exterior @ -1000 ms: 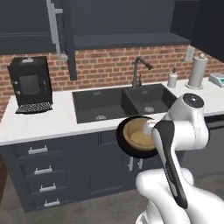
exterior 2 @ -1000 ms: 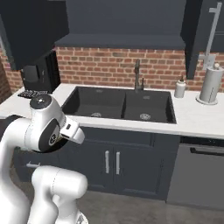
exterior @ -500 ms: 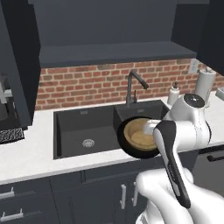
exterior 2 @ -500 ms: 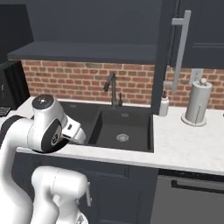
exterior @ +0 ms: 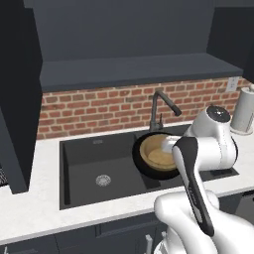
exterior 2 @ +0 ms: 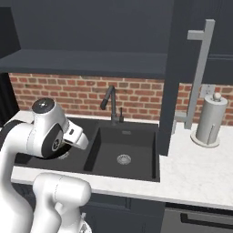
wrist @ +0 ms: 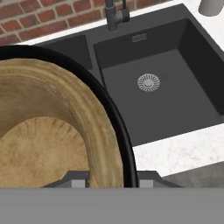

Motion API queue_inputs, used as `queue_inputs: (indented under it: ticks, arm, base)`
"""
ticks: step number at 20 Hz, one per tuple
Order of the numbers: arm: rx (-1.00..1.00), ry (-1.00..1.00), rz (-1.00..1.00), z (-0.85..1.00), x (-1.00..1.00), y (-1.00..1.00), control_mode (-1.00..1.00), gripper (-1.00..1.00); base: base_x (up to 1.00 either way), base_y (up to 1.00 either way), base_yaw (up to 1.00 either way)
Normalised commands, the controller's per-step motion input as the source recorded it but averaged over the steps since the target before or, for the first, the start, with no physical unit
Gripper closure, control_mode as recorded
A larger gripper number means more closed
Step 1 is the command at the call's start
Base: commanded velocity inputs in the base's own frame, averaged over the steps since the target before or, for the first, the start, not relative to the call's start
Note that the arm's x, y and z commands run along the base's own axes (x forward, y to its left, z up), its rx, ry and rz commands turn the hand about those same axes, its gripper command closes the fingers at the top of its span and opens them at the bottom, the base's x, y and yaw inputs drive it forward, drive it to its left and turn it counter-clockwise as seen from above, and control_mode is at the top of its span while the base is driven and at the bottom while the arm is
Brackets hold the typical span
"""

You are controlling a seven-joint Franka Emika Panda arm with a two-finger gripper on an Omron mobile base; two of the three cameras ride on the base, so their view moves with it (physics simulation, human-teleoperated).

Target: Pick up the bowls on the counter and stack them on top of one another in the open cabinet. Place the smaller bowl on top of the larger bowl.

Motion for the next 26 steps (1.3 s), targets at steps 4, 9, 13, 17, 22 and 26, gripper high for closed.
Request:
queue_inputs:
  ticks: [4,9,13,17,22,26]
  arm:
    - [0.0,0.0,0.0,0.0,0.0,0.0,1.0,1.0]
    - [0.0,0.0,0.0,0.0,0.0,0.0,1.0,1.0]
    - [0.0,0.0,0.0,0.0,0.0,0.0,1.0,1.0]
    - [0.0,-0.34,0.0,0.42,-0.14,0.0,-1.0,1.0]
    - [0.0,-0.6,0.0,0.91,-0.1,-0.02,-1.0,1.0]
    - [-0.01,-0.44,0.0,1.0,-0.04,0.0,-1.0,1.0]
  base:
    - [0.0,0.0,0.0]
    - [0.0,0.0,0.0]
    - [0.0,0.0,0.0]
    - [0.0,0.0,0.0]
    - [0.0,0.0,0.0]
    - [0.0,0.0,0.0]
